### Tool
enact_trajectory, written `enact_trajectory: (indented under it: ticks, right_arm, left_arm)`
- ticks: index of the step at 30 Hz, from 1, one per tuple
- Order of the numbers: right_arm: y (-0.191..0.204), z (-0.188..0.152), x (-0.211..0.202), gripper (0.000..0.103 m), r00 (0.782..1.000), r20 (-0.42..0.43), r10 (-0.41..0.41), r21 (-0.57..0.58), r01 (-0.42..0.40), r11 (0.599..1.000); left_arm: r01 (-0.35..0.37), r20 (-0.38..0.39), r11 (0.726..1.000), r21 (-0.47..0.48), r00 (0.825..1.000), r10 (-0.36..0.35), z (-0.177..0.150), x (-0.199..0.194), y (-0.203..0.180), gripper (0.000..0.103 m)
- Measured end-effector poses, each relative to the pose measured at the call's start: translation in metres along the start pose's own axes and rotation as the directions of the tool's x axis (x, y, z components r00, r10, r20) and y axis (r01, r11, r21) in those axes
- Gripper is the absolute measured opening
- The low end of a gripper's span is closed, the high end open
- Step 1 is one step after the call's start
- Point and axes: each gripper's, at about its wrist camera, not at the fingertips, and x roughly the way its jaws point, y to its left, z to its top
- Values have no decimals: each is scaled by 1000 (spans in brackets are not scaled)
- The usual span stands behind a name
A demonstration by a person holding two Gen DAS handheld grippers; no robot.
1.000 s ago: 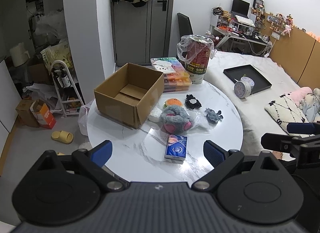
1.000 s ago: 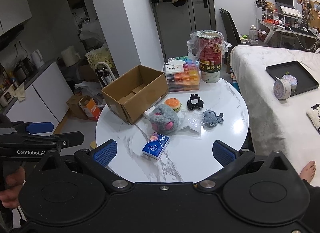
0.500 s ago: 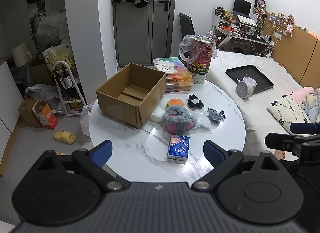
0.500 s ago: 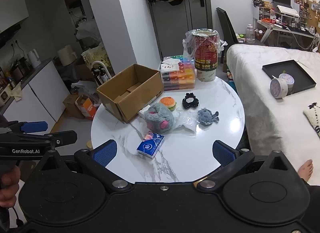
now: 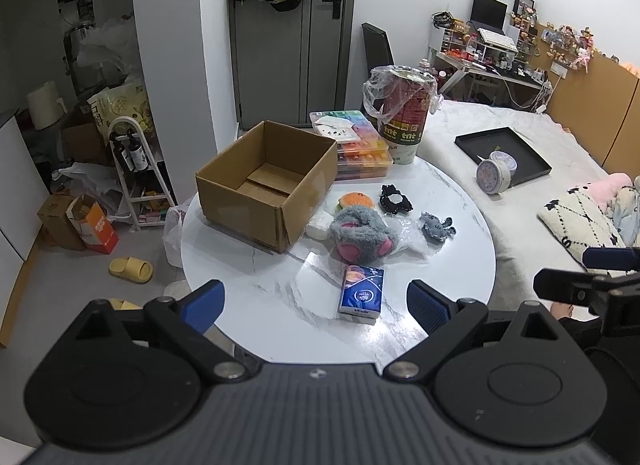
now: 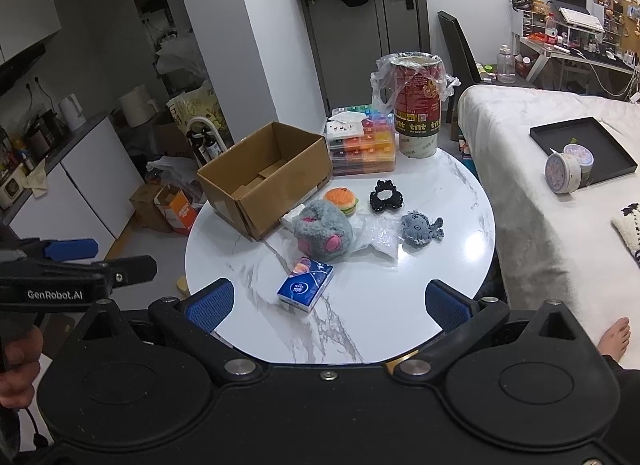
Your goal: Organize soft objects
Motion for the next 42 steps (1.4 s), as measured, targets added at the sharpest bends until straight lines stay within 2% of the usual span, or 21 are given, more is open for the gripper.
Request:
enact_trajectory:
  ticks: [19, 26, 42]
  right_arm:
    - [-6, 1, -2, 103, 1000, -6, -19, 5, 19, 1000]
    - [-12, 0, -2, 103, 1000, -8, 20, 10, -20, 1000]
    - [-33, -7, 30, 103, 999, -51, 9, 31, -8, 1000]
  left_arm:
    - [19, -16, 1000, -12, 1000, -19, -2, 9, 0, 97]
    - [19, -26, 1000, -15, 999, -19, 0, 16, -1, 97]
    - [23, -72, 1000, -15, 997, -24, -9, 52, -9, 96]
